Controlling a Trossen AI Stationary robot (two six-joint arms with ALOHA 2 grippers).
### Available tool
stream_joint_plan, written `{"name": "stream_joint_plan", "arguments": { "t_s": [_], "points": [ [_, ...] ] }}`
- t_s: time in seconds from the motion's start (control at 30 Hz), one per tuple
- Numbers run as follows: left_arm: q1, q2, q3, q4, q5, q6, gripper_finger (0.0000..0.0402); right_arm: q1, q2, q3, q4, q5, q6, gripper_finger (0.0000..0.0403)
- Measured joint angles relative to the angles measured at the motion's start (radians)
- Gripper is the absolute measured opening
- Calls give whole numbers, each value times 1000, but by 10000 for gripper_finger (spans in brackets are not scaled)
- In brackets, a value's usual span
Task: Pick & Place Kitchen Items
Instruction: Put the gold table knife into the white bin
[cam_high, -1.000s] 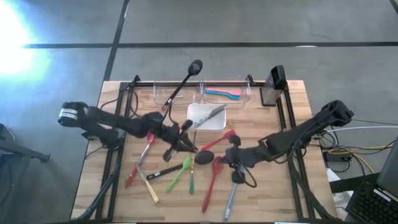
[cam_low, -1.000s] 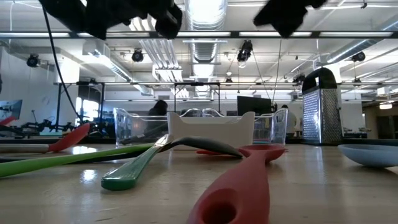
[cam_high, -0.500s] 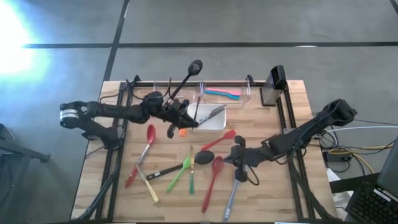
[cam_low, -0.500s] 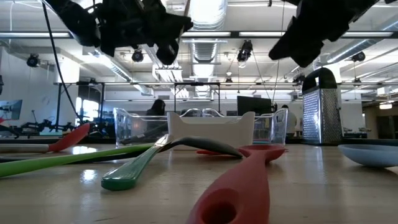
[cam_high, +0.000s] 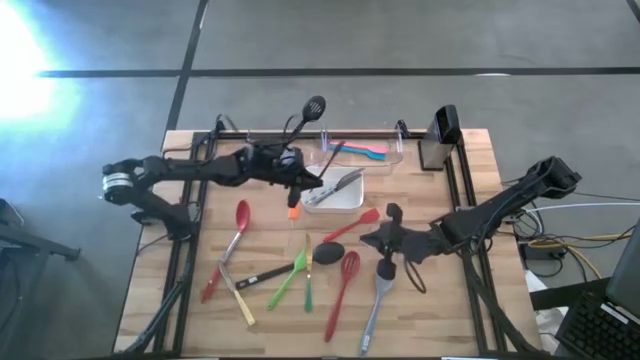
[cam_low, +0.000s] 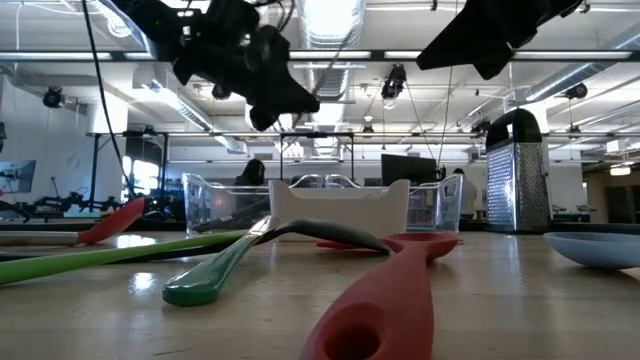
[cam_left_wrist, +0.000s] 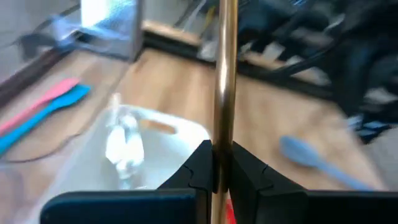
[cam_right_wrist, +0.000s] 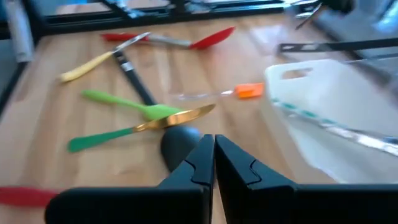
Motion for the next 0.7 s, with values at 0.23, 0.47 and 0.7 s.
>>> {"name": "stream_joint_plan", "arguments": {
  "t_s": [0.23, 0.47, 0.7],
  "points": [
    [7, 163, 139, -146, -119, 90, 30, 0, 0, 0, -4, 83, -27, 8],
    [10, 334, 212, -217, -188, 86, 30, 0, 0, 0, -23, 83, -35, 8],
    [10, 421, 241, -224, -207, 70, 30, 0, 0, 0, -69, 83, 4, 8]
  ]
}}
